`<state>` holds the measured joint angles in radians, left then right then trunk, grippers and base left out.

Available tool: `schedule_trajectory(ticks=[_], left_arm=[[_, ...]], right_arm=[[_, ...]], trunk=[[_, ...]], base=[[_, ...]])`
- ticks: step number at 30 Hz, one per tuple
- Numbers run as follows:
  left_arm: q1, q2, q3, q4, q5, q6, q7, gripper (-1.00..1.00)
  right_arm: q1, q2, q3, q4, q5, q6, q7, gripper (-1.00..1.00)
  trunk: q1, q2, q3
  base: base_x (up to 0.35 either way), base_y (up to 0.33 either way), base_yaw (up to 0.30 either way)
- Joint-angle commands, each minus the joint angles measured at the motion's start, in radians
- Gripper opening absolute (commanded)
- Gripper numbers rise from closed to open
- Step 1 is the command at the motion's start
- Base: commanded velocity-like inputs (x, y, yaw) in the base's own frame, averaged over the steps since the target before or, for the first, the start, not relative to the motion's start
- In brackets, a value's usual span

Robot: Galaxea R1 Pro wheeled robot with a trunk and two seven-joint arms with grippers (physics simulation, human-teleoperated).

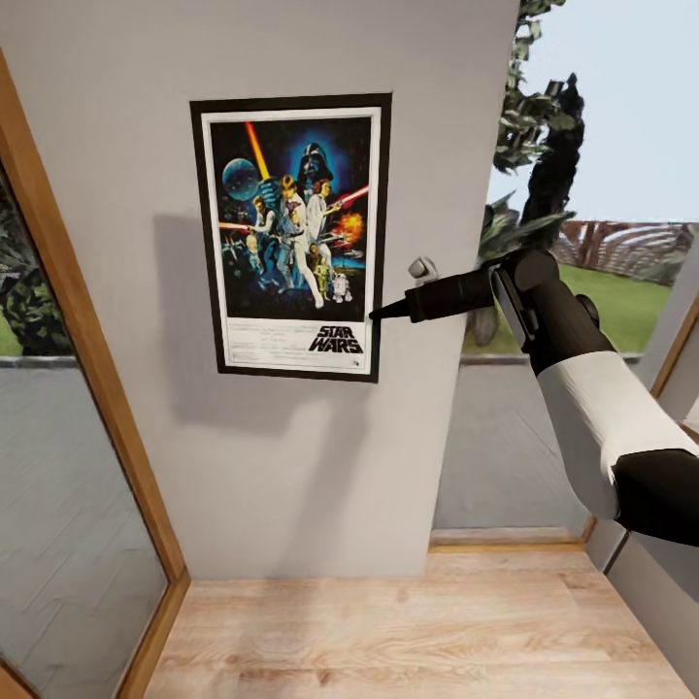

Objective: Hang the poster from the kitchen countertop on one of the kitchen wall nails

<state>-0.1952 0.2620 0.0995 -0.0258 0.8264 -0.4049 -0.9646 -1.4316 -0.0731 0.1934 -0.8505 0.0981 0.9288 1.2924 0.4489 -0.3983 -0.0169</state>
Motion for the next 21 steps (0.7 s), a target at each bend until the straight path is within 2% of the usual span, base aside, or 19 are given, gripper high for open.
schedule_trajectory(ticks=[1,13,21], left_arm=[[-0.001,0.0,0.008,0.001,-0.007,-0.005,-0.003,1.0],[0.0,0.0,0.008,0.001,-0.007,-0.005,-0.003,1.0],[0.0,0.0,0.008,0.001,-0.007,-0.005,-0.003,1.0]], right_arm=[[-0.001,0.0,0.0,-0.001,0.009,0.007,0.01,-1.0],[-0.001,0.001,0.0,-0.001,0.01,0.007,0.01,-1.0],[0.0,0.001,0.0,-0.001,0.009,0.007,0.01,-1.0]], trunk=[[0.001,-0.002,-0.002],[0.001,-0.002,-0.002],[0.001,-0.002,-0.002]], base=[[0.332,0.0,0.0],[0.32,0.0,0.0],[0.065,0.0,0.0]])
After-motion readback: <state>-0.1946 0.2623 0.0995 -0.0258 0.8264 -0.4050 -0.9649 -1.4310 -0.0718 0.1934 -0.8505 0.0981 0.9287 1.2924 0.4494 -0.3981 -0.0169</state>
